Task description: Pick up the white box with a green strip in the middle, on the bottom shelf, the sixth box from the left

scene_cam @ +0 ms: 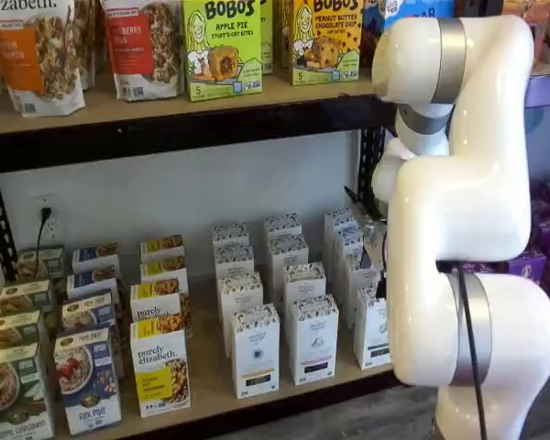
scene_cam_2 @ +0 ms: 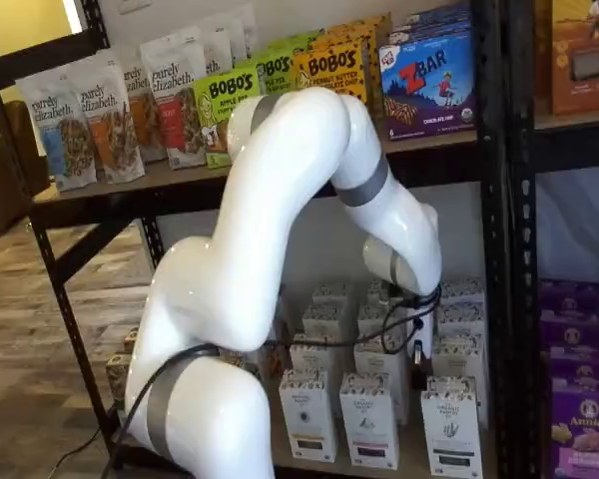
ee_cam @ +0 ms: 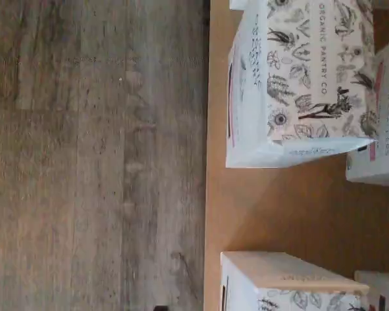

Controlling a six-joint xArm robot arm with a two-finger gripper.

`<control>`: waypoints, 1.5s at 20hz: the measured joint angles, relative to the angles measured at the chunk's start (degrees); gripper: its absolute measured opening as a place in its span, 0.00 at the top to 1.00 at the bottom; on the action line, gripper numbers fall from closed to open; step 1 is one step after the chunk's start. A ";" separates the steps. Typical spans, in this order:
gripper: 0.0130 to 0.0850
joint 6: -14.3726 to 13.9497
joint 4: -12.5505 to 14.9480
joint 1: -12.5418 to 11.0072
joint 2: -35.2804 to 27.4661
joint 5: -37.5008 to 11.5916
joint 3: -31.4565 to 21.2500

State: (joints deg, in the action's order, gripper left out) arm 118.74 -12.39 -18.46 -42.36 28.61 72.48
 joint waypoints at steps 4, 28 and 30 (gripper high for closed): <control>0.00 -5.30 5.68 0.31 -0.65 4.29 2.02; 0.00 -8.76 10.08 0.07 -13.04 2.91 13.93; 0.00 -8.92 10.40 -0.06 -13.98 2.81 14.84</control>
State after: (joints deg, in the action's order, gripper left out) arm 109.82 -1.99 -18.52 -56.33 31.42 87.32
